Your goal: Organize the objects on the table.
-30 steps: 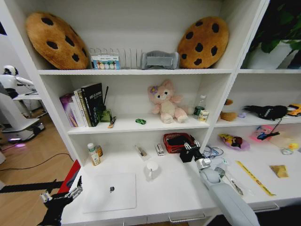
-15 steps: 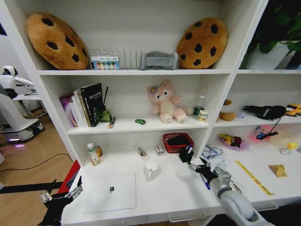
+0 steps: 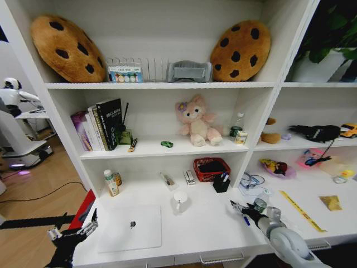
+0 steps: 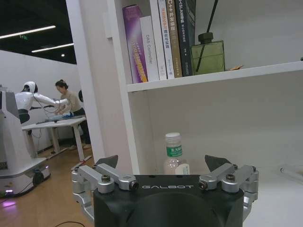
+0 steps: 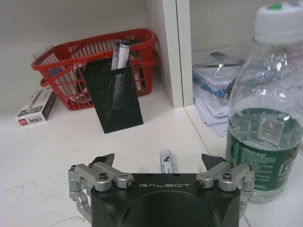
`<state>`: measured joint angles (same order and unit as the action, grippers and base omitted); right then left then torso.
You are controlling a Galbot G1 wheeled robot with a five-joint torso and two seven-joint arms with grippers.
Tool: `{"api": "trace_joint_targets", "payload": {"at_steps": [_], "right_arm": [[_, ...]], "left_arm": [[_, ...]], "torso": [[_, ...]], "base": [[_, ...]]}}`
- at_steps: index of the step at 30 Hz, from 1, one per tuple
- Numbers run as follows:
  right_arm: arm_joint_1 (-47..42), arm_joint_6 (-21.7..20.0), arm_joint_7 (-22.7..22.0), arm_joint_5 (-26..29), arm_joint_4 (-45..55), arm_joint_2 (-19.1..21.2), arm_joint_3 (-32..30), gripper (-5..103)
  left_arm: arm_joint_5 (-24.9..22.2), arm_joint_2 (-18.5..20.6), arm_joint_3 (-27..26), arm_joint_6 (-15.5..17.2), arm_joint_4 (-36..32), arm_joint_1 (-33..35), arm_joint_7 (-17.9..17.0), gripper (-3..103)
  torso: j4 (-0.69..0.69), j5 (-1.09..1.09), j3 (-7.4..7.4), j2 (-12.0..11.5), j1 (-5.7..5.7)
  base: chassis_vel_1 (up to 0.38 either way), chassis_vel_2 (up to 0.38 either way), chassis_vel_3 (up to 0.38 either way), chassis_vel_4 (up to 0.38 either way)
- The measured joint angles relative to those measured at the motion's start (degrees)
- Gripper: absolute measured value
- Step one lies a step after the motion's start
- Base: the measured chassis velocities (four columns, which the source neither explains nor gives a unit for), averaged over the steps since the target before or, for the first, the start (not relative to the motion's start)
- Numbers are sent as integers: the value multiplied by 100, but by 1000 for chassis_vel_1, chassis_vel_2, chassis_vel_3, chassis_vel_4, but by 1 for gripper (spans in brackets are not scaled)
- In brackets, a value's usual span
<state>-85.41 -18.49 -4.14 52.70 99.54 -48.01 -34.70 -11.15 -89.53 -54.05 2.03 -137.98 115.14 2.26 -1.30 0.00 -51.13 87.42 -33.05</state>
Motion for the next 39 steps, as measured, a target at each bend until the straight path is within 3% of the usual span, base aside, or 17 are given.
{"api": "trace_joint_targets", "payload": {"at_steps": [8,11,13,15,19,22,23,29,31,32,38,39], "right_arm": [[113,13,185,-18,-287,8,101,101],[284,42,368,-8,-558,37,145,89],[313,39,385,-4,-585,45,155,89],[374,3,445,-66,-630,79,205,73],[416,-25,459,-178,-639,90,248,68],[438,-41,489,-348,-637,101,288,51],[438,-41,489,-348,-637,101,288,51],[439,-13,532,-424,-653,117,304,24],[434,-13,543,-431,-656,127,304,24],[432,-12,553,-437,-655,138,304,14],[443,34,657,-476,-579,172,278,12],[466,219,740,-490,-547,174,272,12]], "left_arm": [[0,0,0,0,0,0,0,100],[0,0,0,0,0,0,0,100],[0,0,0,0,0,0,0,100],[0,0,0,0,0,0,0,100],[0,0,0,0,0,0,0,100],[0,0,0,0,0,0,0,100],[0,0,0,0,0,0,0,100],[0,0,0,0,0,0,0,100],[0,0,0,0,0,0,0,100],[0,0,0,0,0,0,0,100],[0,0,0,0,0,0,0,100],[0,0,0,0,0,0,0,100]], "torso": [[0,0,0,0,0],[0,-2,0,0,0],[0,-2,0,0,0],[0,-3,0,0,0],[0,-2,0,0,0],[0,-1,0,0,0],[0,-1,0,0,0],[0,1,0,-1,0],[0,1,0,-1,0],[0,1,0,-1,0],[-1,3,-1,-1,0],[-1,3,-1,-1,0]], "base": [[0,0,0,0],[0,0,0,0],[0,0,0,0],[0,0,0,0],[0,0,0,0],[0,0,0,0],[0,0,0,0],[0,0,0,0],[0,0,0,0],[0,0,0,0],[0,0,0,0],[0,0,0,0]]}}
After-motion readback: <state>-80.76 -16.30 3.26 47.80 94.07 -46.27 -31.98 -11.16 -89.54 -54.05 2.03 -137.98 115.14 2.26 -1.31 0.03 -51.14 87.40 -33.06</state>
